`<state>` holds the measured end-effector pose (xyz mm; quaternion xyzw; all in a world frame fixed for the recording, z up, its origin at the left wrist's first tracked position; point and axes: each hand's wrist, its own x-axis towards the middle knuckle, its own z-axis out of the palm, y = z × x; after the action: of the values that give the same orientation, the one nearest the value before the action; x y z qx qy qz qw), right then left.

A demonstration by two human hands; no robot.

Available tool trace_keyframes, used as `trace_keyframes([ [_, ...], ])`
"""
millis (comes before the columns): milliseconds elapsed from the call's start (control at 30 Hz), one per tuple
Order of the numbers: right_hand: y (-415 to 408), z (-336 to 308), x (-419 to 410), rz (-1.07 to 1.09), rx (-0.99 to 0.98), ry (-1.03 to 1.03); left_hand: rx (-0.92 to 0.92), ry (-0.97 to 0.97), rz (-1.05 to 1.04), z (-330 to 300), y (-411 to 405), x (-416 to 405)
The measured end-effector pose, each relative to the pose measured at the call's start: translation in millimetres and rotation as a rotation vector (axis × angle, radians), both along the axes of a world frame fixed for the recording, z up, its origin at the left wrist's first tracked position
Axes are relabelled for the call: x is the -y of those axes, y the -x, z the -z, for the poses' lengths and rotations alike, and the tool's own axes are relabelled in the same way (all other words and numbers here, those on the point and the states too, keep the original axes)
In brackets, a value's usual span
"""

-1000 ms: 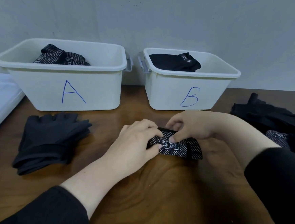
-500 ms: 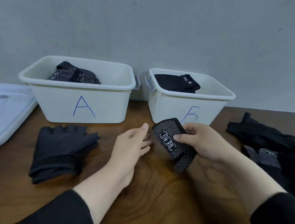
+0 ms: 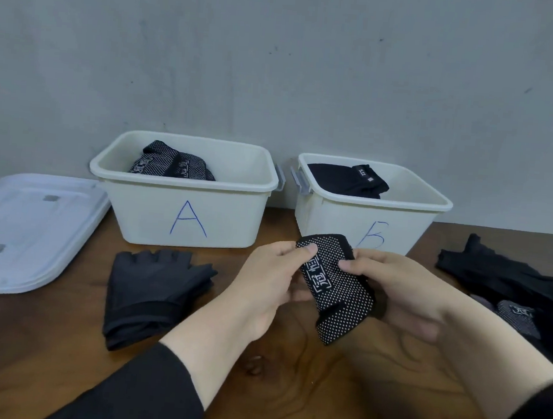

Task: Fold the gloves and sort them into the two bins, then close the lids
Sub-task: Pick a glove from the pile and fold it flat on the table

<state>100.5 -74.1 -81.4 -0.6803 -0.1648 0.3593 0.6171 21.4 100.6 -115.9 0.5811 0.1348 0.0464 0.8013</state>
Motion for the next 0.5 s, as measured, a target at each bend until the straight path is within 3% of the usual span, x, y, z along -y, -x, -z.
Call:
trace_keyframes([
  [167, 0, -22, -9, -0.039, 0.04, 0.0, 0.015, -0.236, -0.111, -18, 4, -17],
  [300, -8, -56, -24, -0.073, 0.131, -0.009, 0.234, -0.473, -0.36, -40, 13, -53],
  [500, -29, -102, -87, -0.045, 0.226, -0.03, 0.382, -1.188, -0.599, -57, 46, -143],
])
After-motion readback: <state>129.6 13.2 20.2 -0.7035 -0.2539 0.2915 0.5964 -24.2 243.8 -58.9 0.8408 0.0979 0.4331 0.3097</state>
